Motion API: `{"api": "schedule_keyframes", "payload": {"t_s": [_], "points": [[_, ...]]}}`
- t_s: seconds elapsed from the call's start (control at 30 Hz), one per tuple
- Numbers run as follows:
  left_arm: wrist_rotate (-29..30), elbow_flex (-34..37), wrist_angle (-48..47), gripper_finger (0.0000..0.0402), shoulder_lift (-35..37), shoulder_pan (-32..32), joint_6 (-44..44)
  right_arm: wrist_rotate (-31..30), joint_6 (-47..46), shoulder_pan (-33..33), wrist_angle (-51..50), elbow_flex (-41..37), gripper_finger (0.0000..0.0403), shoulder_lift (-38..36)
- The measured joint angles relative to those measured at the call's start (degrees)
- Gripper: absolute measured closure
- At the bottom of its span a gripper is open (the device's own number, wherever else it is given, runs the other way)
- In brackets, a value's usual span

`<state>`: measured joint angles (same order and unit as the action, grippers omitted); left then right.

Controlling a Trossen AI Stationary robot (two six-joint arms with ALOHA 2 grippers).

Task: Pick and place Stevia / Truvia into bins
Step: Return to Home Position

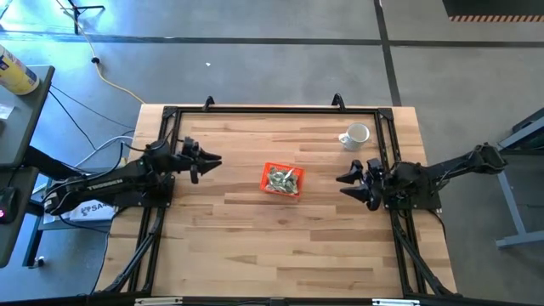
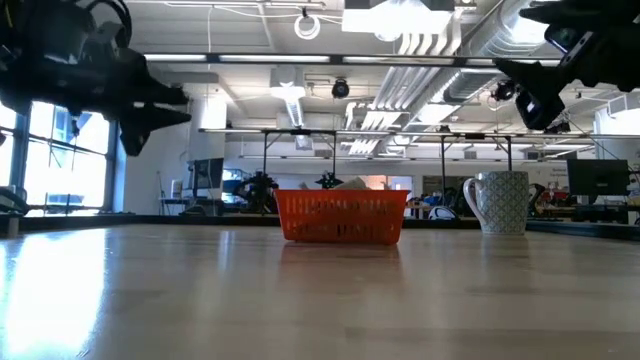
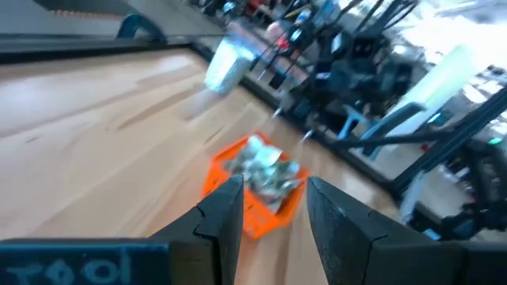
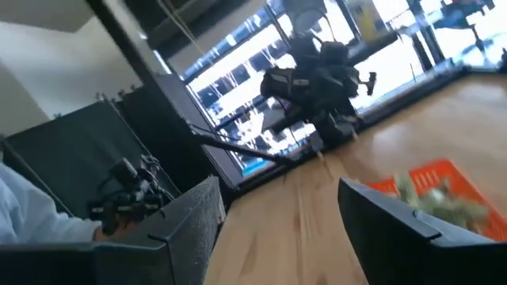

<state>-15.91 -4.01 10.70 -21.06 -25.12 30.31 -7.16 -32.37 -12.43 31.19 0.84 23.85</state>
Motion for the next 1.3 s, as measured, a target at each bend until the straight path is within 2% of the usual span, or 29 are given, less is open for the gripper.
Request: {"api": "schedule_keyframes", "payload": {"t_s": [0.13,0.37,0.6,0.87,0.97,1.1,1.3], "points": [[0.49,3.17,-0.33,0.0229,0.00,0.00,-1.82,-0.90,-4.86,-0.02,-2.00,0.00,0.0155,-0.12],[1.25,3.25,-3.39,0.0229,0.00,0.01,-10.11,-1.56,-5.17,0.02,-4.98,0.02,0.0155,-0.10],[1.54,3.27,-7.85,0.0229,-0.15,0.00,-7.59,-1.45,-4.83,0.02,-8.31,0.02,0.0155,-0.10],[2.21,3.30,-7.87,0.0229,-0.02,0.87,-7.54,-1.45,-4.72,0.02,-12.59,0.03,0.0155,-0.11],[4.61,3.32,-7.57,0.0229,3.39,3.77,-7.54,-1.44,-4.71,0.00,-15.77,0.04,0.0155,-1.90],[4.46,3.32,-8.31,0.0229,7.40,3.79,-7.53,-1.45,-4.71,0.02,-18.31,0.07,0.0155,-4.51],[6.24,3.36,-8.41,0.0229,17.89,8.42,-7.54,-1.49,-4.74,0.07,-23.66,0.07,0.0155,-13.27]]}}
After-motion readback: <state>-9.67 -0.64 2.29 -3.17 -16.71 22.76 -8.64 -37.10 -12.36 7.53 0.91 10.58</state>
